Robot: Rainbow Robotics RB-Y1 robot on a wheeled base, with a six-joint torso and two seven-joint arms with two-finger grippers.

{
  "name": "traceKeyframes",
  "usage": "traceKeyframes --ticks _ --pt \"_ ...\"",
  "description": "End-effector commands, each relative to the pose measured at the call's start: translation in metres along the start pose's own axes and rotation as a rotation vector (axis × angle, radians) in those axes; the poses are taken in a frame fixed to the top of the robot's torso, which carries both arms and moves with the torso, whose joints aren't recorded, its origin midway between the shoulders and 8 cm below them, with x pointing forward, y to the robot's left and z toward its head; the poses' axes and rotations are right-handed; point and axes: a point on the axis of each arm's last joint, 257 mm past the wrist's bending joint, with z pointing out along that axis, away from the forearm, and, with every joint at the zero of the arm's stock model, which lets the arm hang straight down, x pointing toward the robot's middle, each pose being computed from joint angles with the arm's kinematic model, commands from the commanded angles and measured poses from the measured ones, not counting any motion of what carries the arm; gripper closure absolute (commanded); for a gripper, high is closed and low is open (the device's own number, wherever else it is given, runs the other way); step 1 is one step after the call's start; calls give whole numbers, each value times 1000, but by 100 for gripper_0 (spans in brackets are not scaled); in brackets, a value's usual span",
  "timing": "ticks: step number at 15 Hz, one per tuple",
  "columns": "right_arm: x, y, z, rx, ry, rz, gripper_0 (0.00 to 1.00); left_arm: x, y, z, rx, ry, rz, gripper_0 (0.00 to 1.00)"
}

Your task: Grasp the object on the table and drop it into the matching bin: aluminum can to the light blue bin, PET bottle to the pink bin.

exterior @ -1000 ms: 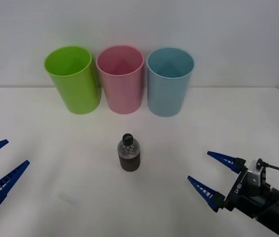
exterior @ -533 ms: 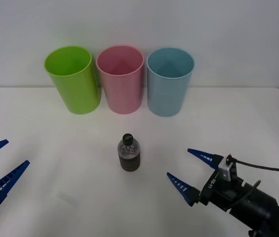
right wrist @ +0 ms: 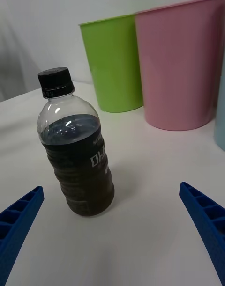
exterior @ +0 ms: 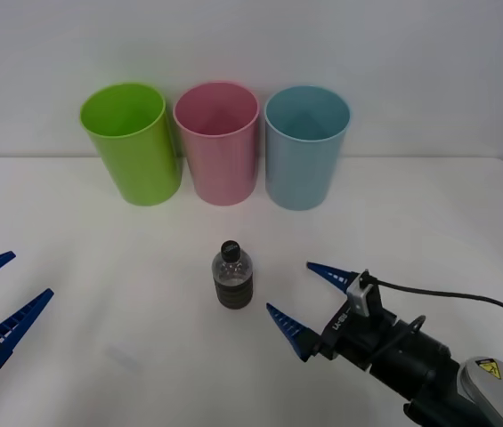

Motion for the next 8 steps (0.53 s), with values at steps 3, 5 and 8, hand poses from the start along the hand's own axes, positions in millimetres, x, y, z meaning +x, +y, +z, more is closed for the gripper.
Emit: traceKeyframes --ticks 3,5,8 --pt "-3 14 30 8 10 -13 0 0 0 0 0 0 0 0" --pt "-5 19 42 15 14 -22 0 0 0 0 0 0 0 0" --pt "2 22 59 3 30 -25 0 0 0 0 0 0 0 0"
